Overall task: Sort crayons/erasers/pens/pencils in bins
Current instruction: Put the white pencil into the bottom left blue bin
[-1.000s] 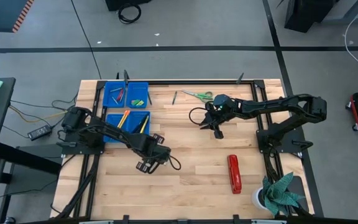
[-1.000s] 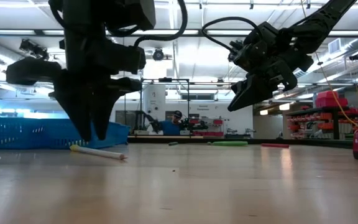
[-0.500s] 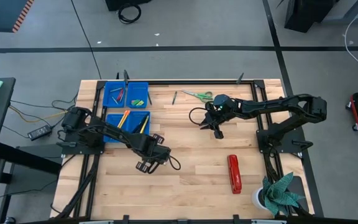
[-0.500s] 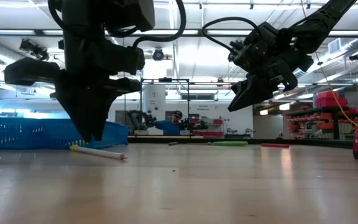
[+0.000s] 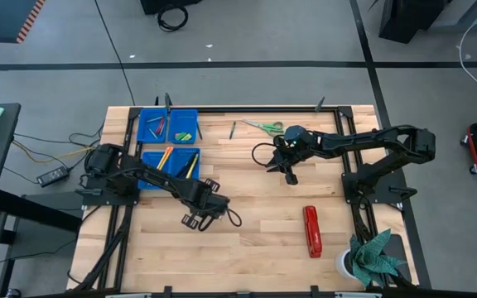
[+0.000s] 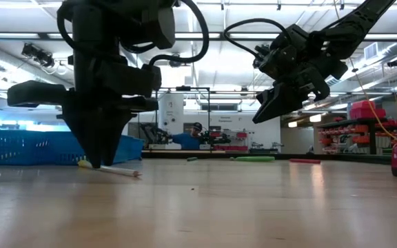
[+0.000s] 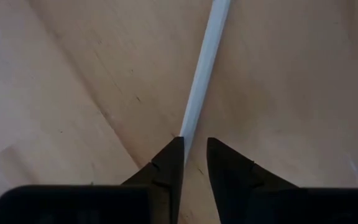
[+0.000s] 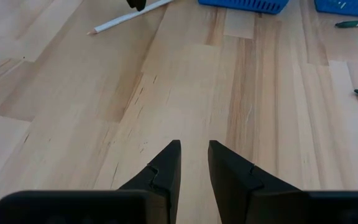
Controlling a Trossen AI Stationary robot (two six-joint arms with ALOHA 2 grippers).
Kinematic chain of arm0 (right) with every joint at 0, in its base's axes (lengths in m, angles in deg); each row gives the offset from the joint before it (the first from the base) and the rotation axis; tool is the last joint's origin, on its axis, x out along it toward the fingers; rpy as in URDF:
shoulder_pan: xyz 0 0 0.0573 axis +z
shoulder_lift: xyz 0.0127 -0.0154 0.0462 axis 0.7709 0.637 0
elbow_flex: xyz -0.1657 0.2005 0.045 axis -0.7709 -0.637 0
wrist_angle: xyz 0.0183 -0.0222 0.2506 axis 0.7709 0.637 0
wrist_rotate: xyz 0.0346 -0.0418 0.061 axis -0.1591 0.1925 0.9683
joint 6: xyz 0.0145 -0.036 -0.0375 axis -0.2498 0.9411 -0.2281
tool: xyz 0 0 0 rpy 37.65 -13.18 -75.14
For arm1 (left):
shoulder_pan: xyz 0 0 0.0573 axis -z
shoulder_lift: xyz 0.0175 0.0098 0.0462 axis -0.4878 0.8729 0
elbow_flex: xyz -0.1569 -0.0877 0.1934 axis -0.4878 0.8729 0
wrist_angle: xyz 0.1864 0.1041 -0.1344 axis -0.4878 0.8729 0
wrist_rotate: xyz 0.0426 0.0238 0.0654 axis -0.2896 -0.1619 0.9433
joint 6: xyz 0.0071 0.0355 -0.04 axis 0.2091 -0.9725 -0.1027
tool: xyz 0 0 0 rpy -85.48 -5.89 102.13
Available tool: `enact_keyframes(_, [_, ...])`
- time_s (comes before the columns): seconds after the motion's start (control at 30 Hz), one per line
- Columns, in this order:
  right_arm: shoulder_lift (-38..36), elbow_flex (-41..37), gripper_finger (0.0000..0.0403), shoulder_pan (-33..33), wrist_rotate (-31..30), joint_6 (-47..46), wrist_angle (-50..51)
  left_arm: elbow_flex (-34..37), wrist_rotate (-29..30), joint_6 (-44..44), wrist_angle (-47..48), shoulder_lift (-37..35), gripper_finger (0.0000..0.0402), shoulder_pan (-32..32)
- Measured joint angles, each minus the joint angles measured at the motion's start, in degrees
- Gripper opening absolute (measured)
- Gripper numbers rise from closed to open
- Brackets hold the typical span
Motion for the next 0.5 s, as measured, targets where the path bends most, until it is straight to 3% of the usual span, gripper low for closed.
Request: enact_keyframes(0.5, [0.0,0.0,0.0088,-0.01,-0.01,0.04,0.0,0.13,2.46,-0.74,-1.45,0.35,0.0079,-0.66])
